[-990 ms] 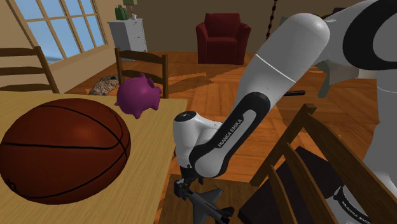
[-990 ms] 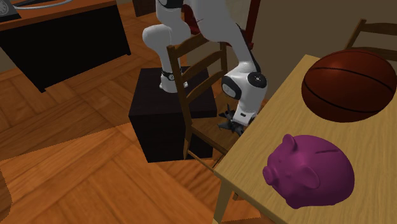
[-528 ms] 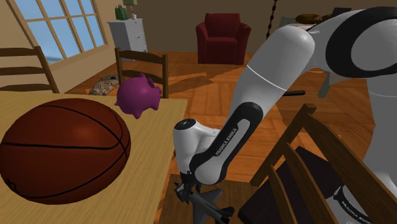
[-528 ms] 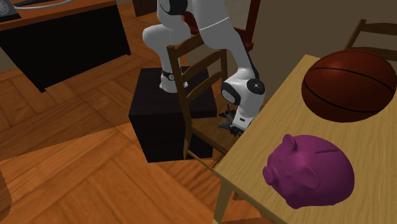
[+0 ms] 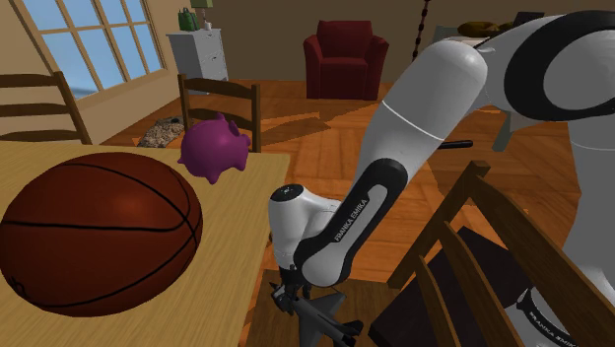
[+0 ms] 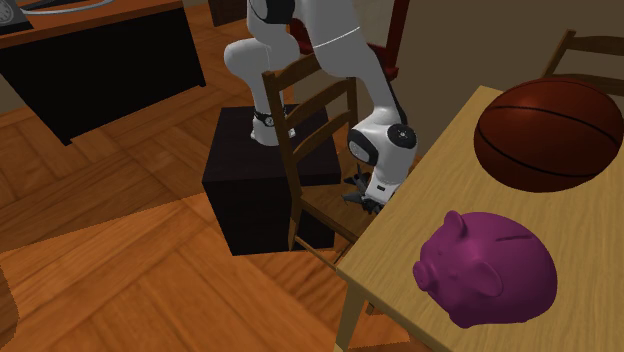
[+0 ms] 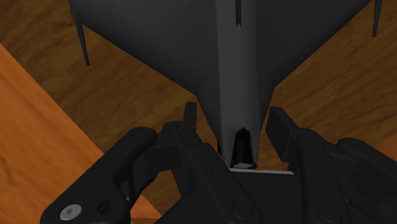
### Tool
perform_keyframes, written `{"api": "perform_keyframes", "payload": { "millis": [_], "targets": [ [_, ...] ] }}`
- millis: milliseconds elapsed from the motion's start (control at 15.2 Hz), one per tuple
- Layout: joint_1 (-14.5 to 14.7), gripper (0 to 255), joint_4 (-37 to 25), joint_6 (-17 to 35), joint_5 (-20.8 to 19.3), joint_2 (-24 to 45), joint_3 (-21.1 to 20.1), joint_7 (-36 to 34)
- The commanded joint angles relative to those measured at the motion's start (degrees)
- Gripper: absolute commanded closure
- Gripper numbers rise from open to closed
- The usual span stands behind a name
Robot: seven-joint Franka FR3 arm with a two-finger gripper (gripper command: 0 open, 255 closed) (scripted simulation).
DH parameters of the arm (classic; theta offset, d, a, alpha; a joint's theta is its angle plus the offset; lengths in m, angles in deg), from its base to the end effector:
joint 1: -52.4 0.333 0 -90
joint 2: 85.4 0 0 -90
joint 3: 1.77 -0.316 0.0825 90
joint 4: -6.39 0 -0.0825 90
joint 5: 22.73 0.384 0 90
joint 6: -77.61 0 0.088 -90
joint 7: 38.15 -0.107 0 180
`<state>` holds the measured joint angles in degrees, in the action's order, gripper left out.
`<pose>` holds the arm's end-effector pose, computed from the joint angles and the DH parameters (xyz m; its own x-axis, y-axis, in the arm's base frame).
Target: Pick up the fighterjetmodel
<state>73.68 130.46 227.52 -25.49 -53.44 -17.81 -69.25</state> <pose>0.4319 0.3391 0.1362 0.9834 0.1202 -0.1356 0.1122 -0.9915 -0.0653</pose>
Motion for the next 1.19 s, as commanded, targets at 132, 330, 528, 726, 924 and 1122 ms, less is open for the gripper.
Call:
{"api": "perform_keyframes", "payload": {
  "millis": [132, 330, 528, 726, 924, 1122],
  "targets": [
    [-0.3, 255, 0.2, -1.3, 0.4, -1.4, -0.4, 0.1],
    [-0.8, 255, 0.7, -3.0, 1.0, -3.5, -1.0, 0.4],
    [-1.3, 255, 1.0, -4.7, 1.7, -5.7, -1.6, 0.7],
    [-1.7, 255, 1.3, -6.5, 2.4, -7.8, -2.2, 0.9],
    [-2.1, 255, 1.4, -8.4, 3.1, -9.8, -2.7, 1.2],
    [-2.3, 255, 1.4, -9.1, 3.4, -10.6, -2.8, 1.3]
  ]
}}
